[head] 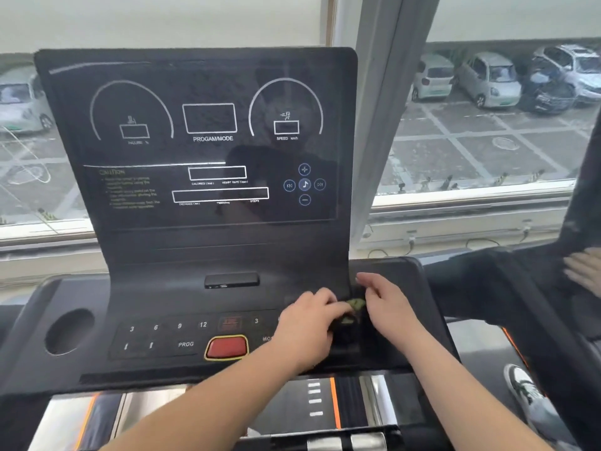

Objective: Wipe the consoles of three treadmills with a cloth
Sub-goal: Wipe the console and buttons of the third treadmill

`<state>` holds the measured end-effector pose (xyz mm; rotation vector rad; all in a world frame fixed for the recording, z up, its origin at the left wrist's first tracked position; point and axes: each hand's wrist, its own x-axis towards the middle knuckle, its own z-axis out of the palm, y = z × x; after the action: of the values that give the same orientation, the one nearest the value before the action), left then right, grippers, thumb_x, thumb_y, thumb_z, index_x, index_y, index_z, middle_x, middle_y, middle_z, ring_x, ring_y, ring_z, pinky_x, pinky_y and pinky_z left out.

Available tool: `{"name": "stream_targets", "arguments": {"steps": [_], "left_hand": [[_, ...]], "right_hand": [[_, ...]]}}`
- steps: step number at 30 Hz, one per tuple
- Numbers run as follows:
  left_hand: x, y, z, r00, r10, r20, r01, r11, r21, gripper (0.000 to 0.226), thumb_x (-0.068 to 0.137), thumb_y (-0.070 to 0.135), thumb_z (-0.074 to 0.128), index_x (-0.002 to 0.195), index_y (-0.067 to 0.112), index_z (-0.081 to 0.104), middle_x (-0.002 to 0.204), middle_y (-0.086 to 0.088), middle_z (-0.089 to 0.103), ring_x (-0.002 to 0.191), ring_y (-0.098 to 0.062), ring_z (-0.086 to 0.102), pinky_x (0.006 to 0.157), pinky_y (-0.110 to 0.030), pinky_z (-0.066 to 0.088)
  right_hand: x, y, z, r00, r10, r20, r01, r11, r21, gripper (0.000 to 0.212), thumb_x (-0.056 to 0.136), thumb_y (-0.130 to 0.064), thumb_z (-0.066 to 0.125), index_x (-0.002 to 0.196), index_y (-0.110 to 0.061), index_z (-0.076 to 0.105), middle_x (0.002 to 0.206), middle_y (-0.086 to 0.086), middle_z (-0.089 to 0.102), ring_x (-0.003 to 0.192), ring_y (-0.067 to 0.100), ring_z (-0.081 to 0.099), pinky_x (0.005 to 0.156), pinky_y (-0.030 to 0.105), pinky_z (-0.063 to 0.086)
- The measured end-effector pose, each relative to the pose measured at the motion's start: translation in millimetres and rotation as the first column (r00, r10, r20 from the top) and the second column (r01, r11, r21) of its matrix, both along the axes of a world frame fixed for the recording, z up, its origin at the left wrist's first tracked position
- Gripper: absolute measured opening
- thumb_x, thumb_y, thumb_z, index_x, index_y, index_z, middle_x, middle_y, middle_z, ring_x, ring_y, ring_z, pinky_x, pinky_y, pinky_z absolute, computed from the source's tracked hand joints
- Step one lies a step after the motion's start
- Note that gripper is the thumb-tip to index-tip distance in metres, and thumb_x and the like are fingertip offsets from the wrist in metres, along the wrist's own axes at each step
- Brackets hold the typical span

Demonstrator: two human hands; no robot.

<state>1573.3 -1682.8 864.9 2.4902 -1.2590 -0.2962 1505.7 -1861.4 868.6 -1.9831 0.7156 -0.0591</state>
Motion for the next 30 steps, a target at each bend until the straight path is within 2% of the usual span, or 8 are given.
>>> {"name": "stream_targets", "arguments": {"steps": [4,7,11,19,22,25,27,30], "left_hand": [[5.1,15.0,1.8,0.989,-0.144,-0.019,0.145,0.989,0.020,0.057,0.091,0.013,0.055,0.138,0.044,0.051,0.133,0.008,0.047,0.113,-0.023,0.046,0.087,-0.042,0.052],[28.2,1.4,0.3,0.994,0.035,0.102,-0.034,0.999,-0.003,0.057,0.092,0.015,0.056,0.139,0.044,0.049,0.131,0.007,0.046,0.112,-0.025,0.047,0.090,-0.041,0.050],[17.6,-2.3,-2.4,0.987,0.158,0.043,-0.157,0.987,-0.032,0.056,0.093,0.017,0.058,0.140,0.046,0.047,0.132,0.012,0.043,0.113,-0.021,0.044,0.089,-0.036,0.049],[-9.3,21.5,-7.5,0.982,-0.183,-0.037,0.182,0.983,-0.032,0.056,0.087,0.013,0.056,0.133,0.045,0.052,0.127,0.008,0.049,0.106,-0.023,0.047,0.081,-0.041,0.052],[25.4,7.1,-2.0,0.997,-0.017,0.072,0.020,0.999,-0.050,0.053,0.091,0.014,0.057,0.135,0.044,0.053,0.128,0.008,0.049,0.108,-0.025,0.048,0.084,-0.040,0.052],[33.4,-1.4,-1.0,0.987,0.138,0.077,-0.134,0.989,-0.057,0.051,0.094,0.016,0.058,0.137,0.044,0.052,0.130,0.010,0.046,0.110,-0.023,0.046,0.086,-0.036,0.050],[16.9,1.0,-1.6,0.989,0.148,0.027,-0.147,0.988,-0.054,0.050,0.093,0.020,0.059,0.136,0.044,0.051,0.129,0.010,0.046,0.111,-0.022,0.047,0.085,-0.036,0.052],[-18.9,14.0,-5.8,0.999,0.031,-0.039,-0.033,0.999,-0.036,0.051,0.091,0.022,0.058,0.136,0.043,0.051,0.128,0.008,0.045,0.112,-0.022,0.049,0.089,-0.040,0.052]], "right_hand": [[-3.5,0.2,-8.0,0.991,0.079,-0.108,-0.096,0.982,-0.163,0.043,0.108,-0.022,0.043,0.148,-0.029,0.053,0.148,-0.012,0.056,0.139,0.014,0.049,0.117,0.035,0.038],[-2.6,-4.2,-8.4,0.992,0.068,-0.106,-0.080,0.991,-0.110,0.042,0.109,-0.026,0.041,0.148,-0.031,0.054,0.147,-0.014,0.056,0.137,0.011,0.049,0.113,0.030,0.037],[-3.4,-6.4,-11.1,0.992,0.089,-0.091,-0.095,0.993,-0.067,0.041,0.109,-0.026,0.041,0.147,-0.032,0.055,0.144,-0.015,0.058,0.135,0.009,0.050,0.115,0.032,0.038],[-2.4,-18.3,-18.7,0.983,0.117,-0.143,-0.141,0.976,-0.166,0.043,0.104,-0.024,0.050,0.145,-0.035,0.057,0.143,-0.019,0.058,0.135,0.007,0.051,0.115,0.030,0.039],[1.3,-17.9,-19.5,0.986,0.113,-0.119,-0.132,0.978,-0.160,0.039,0.105,-0.032,0.052,0.143,-0.034,0.059,0.142,-0.017,0.060,0.135,0.009,0.053,0.114,0.031,0.040],[1.2,-15.7,-18.3,0.989,0.093,-0.112,-0.106,0.987,-0.122,0.039,0.107,-0.034,0.047,0.144,-0.032,0.058,0.142,-0.015,0.060,0.135,0.009,0.052,0.114,0.031,0.039],[0.8,-16.8,-16.4,0.988,0.105,-0.110,-0.117,0.986,-0.118,0.039,0.108,-0.034,0.047,0.145,-0.031,0.058,0.143,-0.015,0.060,0.135,0.009,0.051,0.113,0.030,0.039],[1.8,-19.5,-15.1,0.984,0.123,-0.130,-0.142,0.978,-0.151,0.039,0.108,-0.036,0.047,0.145,-0.033,0.059,0.143,-0.016,0.059,0.136,0.009,0.050,0.114,0.031,0.039]]}}
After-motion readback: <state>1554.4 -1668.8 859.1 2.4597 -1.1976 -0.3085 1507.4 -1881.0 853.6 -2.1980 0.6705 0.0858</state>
